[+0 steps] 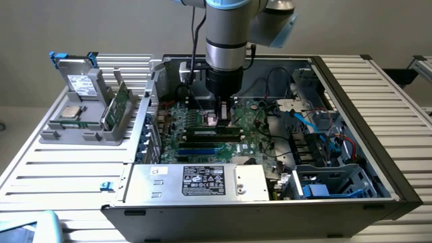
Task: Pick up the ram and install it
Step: 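Insert the ram into the slot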
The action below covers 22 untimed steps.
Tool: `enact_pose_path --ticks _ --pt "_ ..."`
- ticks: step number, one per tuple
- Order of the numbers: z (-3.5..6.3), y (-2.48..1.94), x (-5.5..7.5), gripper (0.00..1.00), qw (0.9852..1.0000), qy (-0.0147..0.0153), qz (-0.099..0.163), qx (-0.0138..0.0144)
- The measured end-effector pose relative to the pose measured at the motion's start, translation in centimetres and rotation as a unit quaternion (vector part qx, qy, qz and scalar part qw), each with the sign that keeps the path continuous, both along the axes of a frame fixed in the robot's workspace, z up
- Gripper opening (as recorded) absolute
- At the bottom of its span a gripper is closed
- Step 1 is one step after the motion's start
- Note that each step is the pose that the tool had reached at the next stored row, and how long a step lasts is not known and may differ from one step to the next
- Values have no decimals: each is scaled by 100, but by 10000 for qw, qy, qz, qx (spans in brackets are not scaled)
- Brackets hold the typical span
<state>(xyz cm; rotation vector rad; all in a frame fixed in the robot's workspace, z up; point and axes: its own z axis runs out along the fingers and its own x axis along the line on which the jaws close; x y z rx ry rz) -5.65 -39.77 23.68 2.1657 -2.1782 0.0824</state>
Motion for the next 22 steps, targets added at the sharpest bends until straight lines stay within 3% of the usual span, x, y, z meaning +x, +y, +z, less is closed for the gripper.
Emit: enact_pose_path --ticks 13,18,22 --pt "-12 12 11 13 10000 -6 1 0" --pt "-15 13 8 13 10000 -64 -1 0" --pt "-23 13 -3 13 10000 -76 0 -1"
